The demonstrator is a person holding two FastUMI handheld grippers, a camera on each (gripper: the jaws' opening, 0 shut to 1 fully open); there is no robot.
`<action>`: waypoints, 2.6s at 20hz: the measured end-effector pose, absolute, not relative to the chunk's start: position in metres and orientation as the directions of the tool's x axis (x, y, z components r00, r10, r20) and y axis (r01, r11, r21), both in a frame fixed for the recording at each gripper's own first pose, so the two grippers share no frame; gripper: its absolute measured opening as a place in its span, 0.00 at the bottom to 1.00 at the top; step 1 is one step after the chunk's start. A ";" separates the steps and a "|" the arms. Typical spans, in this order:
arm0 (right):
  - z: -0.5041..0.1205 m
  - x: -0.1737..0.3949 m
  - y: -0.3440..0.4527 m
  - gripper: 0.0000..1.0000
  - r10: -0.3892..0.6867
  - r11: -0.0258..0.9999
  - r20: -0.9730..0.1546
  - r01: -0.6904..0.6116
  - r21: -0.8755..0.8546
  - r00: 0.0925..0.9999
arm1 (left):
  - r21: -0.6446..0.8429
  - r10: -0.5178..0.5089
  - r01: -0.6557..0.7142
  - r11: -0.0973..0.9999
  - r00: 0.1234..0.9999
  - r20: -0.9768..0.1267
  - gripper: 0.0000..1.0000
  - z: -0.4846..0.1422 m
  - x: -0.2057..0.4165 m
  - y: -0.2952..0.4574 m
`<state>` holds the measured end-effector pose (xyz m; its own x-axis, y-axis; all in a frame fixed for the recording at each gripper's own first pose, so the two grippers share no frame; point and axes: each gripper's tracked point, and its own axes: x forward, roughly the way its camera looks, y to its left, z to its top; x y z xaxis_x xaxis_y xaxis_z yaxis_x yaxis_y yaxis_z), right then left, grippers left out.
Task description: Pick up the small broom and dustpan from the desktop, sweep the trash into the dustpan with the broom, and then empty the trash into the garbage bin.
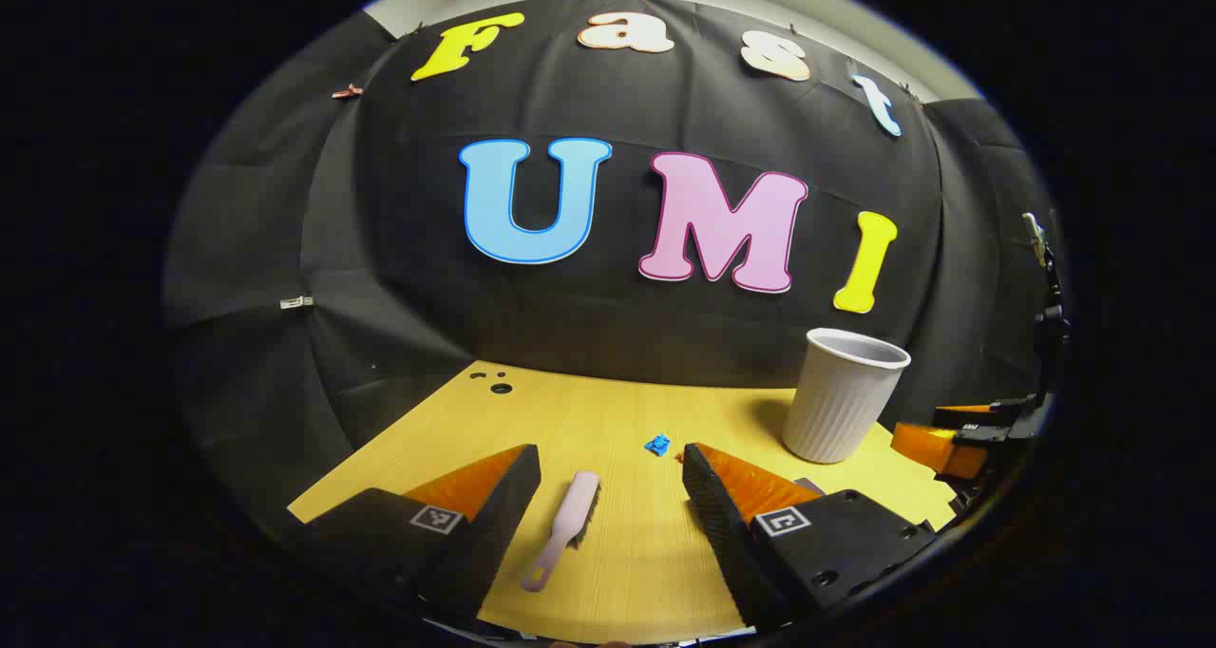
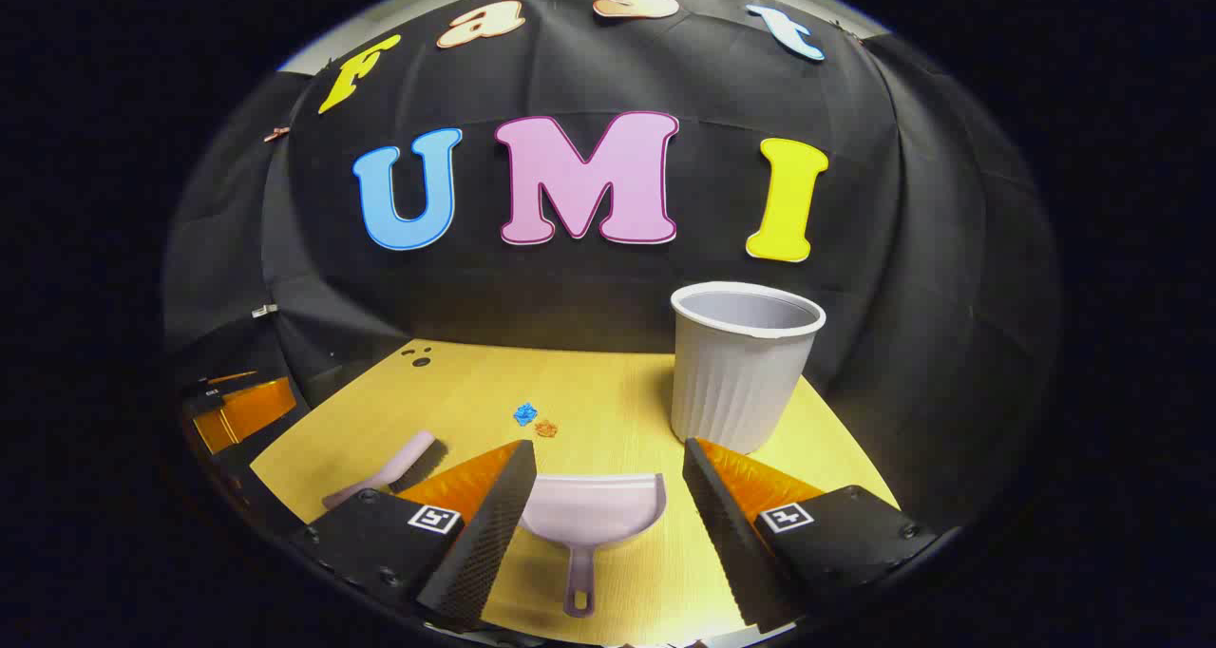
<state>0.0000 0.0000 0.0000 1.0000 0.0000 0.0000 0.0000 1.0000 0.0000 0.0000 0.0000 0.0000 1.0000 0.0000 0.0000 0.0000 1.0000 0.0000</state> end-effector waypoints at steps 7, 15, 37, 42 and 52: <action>-0.011 0.007 0.006 0.98 0.028 0.999 -0.037 -0.030 -0.028 0.999 | 0.013 -0.037 0.037 0.999 0.999 -0.029 0.96 -0.011 0.012 -0.007; -0.031 0.017 0.004 0.98 0.020 0.999 -0.116 -0.023 -0.022 0.993 | 0.113 -0.072 0.077 0.991 0.996 -0.042 0.96 -0.020 0.014 -0.011; -0.150 0.043 0.012 0.98 0.018 1.000 -0.464 -0.019 0.001 0.886 | -0.032 0.035 -0.042 0.999 0.979 -0.200 0.96 -0.089 0.024 0.052; -0.201 0.056 0.018 0.98 0.038 0.999 -0.603 -0.037 0.013 0.797 | -0.020 0.042 -0.050 0.999 0.959 -0.282 0.96 -0.112 0.039 0.062; -0.245 0.079 0.015 0.99 0.031 0.999 -0.728 -0.005 0.039 0.685 | 0.113 -0.027 0.120 0.986 0.794 -0.608 0.96 -0.196 0.088 0.051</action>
